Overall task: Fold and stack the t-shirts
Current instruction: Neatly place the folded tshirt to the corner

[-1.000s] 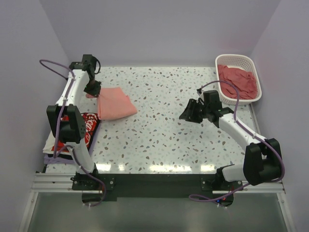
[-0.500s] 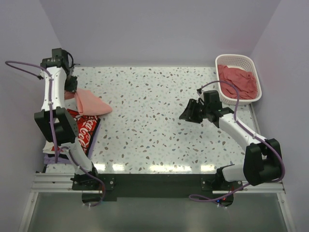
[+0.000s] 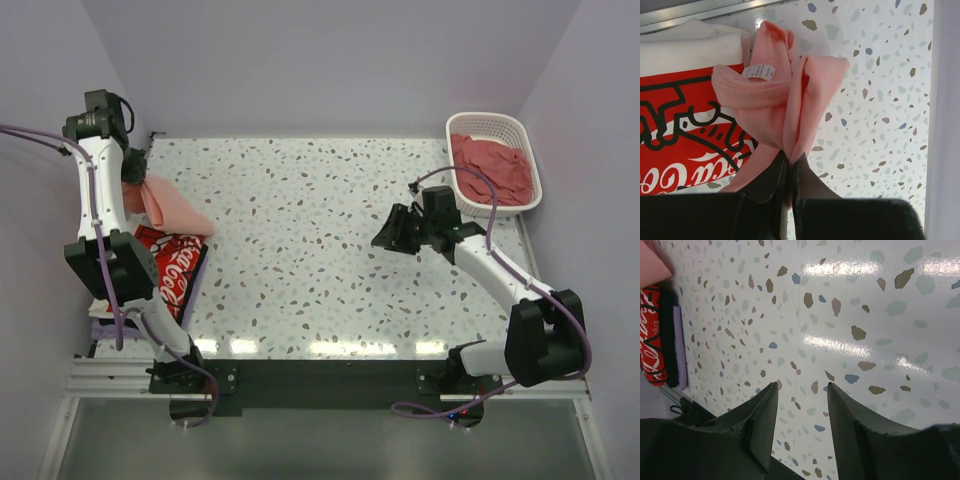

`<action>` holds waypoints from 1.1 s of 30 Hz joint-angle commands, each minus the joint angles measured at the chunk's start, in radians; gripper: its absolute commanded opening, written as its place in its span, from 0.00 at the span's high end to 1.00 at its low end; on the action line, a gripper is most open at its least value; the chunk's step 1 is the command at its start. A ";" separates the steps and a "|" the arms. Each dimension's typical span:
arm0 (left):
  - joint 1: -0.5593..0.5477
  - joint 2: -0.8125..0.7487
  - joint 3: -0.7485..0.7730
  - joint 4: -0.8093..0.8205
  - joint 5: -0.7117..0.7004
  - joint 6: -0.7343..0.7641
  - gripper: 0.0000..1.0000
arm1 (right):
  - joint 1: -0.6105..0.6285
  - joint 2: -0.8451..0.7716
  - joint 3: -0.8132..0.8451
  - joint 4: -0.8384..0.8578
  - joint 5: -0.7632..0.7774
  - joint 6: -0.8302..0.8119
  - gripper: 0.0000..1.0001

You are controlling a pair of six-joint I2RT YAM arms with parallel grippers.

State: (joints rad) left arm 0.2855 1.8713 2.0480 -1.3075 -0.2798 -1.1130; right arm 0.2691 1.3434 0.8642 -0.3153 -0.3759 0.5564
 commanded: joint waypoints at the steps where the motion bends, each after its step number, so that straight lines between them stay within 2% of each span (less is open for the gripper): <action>1: 0.011 -0.083 0.070 -0.007 0.013 0.035 1.00 | 0.001 -0.036 0.050 -0.004 -0.004 0.000 0.52; 11: 0.035 -0.159 0.072 -0.007 0.030 0.062 1.00 | 0.001 -0.052 0.052 -0.013 -0.003 0.000 0.52; 20: 0.064 -0.262 -0.058 -0.007 0.005 0.079 1.00 | 0.005 -0.070 0.052 -0.021 -0.008 0.005 0.52; 23: 0.072 -0.306 -0.146 0.002 -0.002 0.088 1.00 | 0.013 -0.078 0.039 -0.021 -0.008 0.005 0.52; 27: 0.102 -0.409 -0.393 0.045 -0.018 0.097 1.00 | 0.027 -0.084 0.026 -0.021 -0.012 0.008 0.52; 33: 0.173 -0.592 -0.656 0.065 -0.111 0.117 0.99 | 0.059 -0.081 0.015 -0.031 -0.009 -0.004 0.52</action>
State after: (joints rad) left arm 0.4328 1.3861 1.4799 -1.2720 -0.3130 -1.0267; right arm 0.3134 1.2869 0.8776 -0.3435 -0.3832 0.5571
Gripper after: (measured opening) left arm 0.053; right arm 0.481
